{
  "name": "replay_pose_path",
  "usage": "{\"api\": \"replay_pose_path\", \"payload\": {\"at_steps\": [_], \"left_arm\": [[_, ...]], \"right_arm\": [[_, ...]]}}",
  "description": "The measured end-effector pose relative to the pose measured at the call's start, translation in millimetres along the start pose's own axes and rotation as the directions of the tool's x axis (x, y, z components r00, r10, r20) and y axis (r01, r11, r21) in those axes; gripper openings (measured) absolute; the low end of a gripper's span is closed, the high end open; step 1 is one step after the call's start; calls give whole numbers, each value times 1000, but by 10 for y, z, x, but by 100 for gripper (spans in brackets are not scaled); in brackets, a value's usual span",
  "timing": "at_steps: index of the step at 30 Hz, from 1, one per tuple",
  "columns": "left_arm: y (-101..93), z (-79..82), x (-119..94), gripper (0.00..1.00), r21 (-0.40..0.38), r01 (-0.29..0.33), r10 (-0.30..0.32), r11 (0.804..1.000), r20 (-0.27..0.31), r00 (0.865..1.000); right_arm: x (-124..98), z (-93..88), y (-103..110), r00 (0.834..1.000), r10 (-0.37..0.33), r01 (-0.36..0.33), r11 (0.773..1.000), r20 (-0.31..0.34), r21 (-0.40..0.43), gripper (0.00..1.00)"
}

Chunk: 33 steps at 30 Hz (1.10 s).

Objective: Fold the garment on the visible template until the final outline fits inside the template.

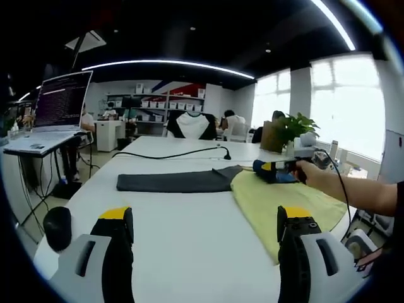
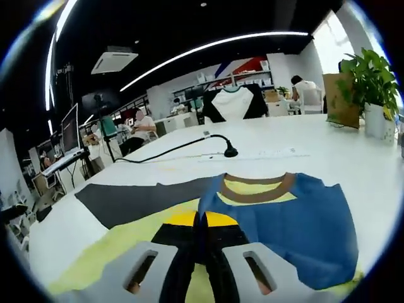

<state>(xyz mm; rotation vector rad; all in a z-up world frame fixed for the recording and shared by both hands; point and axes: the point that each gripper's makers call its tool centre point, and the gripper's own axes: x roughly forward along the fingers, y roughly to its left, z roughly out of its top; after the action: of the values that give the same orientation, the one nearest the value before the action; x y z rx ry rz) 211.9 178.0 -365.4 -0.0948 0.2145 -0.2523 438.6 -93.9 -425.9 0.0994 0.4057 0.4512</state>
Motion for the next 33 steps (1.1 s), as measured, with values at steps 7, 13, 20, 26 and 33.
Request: {"api": "replay_pose_path", "payload": {"at_steps": [7, 13, 20, 26, 33], "left_arm": [[-10, -16, 12, 99, -5, -1, 1, 1000, -6, 1000], [-19, -25, 13, 99, -13, 7, -7, 1000, -10, 1000], [30, -5, -13, 99, -19, -4, 4, 1000, -3, 1000], [36, 5, -26, 99, -23, -4, 4, 1000, -1, 1000], [35, -12, -33, 98, -29, -4, 4, 1000, -5, 1000]], "right_arm": [[103, -84, -4, 999, -16, 15, 999, -35, -46, 0], [152, -157, 53, 998, -12, 10, 1000, -57, -24, 0], [256, -151, 133, 997, 9, -10, 1000, -73, -9, 4], [416, -129, 146, 995, 21, -22, 1000, -97, -8, 4], [459, -160, 131, 994, 13, -17, 999, -113, -39, 3]]}}
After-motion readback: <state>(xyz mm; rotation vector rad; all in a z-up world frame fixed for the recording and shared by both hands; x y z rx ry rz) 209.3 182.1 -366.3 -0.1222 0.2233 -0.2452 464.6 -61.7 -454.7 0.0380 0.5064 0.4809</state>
